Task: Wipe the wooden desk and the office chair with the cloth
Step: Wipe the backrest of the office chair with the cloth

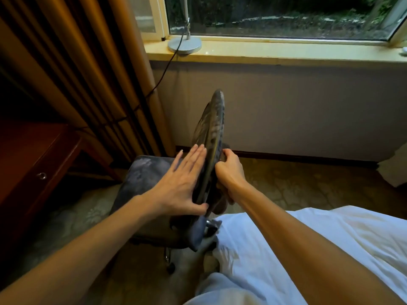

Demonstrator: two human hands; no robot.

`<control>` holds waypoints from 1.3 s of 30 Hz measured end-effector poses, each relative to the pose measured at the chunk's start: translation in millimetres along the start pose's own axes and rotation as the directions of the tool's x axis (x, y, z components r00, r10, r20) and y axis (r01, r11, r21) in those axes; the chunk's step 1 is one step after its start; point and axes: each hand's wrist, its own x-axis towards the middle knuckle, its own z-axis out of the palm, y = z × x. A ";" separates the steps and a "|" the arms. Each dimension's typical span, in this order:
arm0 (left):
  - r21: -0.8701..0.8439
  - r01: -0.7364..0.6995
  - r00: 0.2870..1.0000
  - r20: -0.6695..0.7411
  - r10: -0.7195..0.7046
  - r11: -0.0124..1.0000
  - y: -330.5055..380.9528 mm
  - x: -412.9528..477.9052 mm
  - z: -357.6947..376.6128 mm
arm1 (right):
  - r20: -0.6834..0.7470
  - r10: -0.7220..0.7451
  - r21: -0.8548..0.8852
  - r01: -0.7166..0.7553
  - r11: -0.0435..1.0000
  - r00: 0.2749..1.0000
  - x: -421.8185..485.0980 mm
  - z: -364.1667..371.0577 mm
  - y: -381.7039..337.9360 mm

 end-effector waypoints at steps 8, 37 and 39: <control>-0.085 0.096 0.995 -0.014 -0.097 0.992 -50.0 -81.1 -5.9 | -0.060 0.055 0.024 -0.054 0.998 0.997 -45.4 65.3 0.1; -0.324 0.700 0.447 -0.497 -0.744 0.636 -109.8 -205.1 60.0 | -0.156 0.149 0.575 -0.033 0.818 0.976 19.0 92.1 6.5; -0.324 0.713 0.379 -0.569 -0.730 0.622 -102.5 -197.4 69.4 | -0.207 0.091 0.586 0.049 0.809 0.974 29.4 107.7 15.0</control>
